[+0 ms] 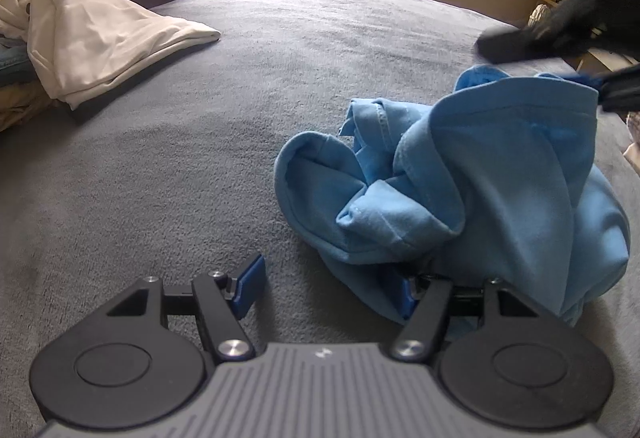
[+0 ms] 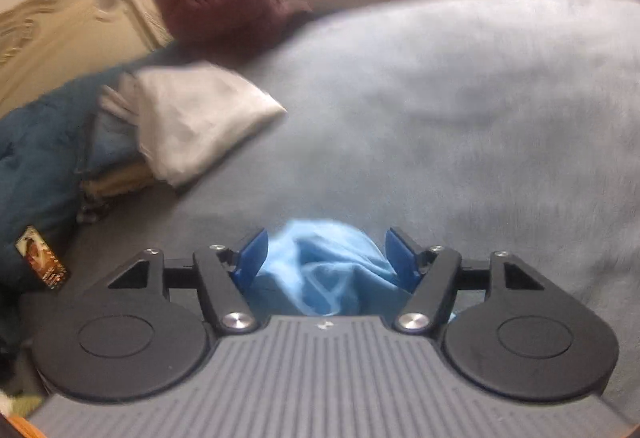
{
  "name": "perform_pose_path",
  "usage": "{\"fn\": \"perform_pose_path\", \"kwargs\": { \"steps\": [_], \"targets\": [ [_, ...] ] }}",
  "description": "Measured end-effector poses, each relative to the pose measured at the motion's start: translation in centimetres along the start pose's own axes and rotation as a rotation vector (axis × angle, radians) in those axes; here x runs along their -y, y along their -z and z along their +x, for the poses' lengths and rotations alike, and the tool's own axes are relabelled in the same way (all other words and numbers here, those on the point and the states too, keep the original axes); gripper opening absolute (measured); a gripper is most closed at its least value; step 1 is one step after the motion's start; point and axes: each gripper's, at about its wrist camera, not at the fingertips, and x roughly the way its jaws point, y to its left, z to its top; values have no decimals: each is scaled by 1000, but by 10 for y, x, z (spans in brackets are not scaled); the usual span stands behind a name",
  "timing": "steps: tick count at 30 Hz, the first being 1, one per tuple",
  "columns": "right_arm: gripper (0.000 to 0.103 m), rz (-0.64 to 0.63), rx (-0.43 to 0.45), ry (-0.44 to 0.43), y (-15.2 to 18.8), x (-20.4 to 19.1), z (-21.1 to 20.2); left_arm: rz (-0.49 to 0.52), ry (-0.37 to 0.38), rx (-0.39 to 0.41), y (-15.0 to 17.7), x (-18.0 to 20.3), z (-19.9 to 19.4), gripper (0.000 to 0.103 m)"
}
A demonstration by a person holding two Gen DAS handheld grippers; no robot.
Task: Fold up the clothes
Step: 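Lift the shirt with the right gripper while the left gripper reaches toward it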
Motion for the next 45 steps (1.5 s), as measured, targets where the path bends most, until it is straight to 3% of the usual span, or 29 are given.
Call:
{"fn": "perform_pose_path", "kwargs": {
  "steps": [2, 3, 5, 9, 15, 20, 25, 28, 30, 32, 34, 39, 45],
  "targets": [
    [44, 13, -47, 15, 7, 4, 5, 0, 9, -1, -1, -2, -1, 66],
    [24, 18, -66, 21, 11, 5, 6, -1, 15, -1, -1, -4, -1, 66],
    [12, 28, -56, 17, 23, 5, -4, -2, 31, 1, 0, -7, -4, 68],
    [9, 20, -42, 3, 49, 2, -37, -38, 74, 7, 1, -23, -13, 72],
    [8, 46, -102, -10, 91, 5, -73, -225, 141, 27, -3, -63, -27, 74],
    [7, 100, -244, -85, 133, 11, -75, -317, 164, 33, -11, -76, -28, 79],
    [7, 144, -387, -140, 166, 15, -64, -293, 186, -29, -5, -65, -18, 79],
    [12, 161, -438, -145, 169, 20, -61, -268, 176, -50, 1, -61, -14, 79],
    [17, 125, -425, -128, 158, 18, -69, -269, 181, -49, 1, -64, -16, 79],
    [33, 55, -383, -115, 141, 16, -82, -285, 193, -41, 1, -70, -18, 79],
    [41, 13, -340, -132, 126, 16, -97, -296, 203, -30, 1, -75, -21, 79],
    [54, -79, -227, -205, 94, 14, -126, -307, 244, -10, 5, -86, -33, 79],
    [82, -204, -109, -152, 57, -6, -88, -224, 338, -53, 24, -82, -45, 80]
  ]
}}
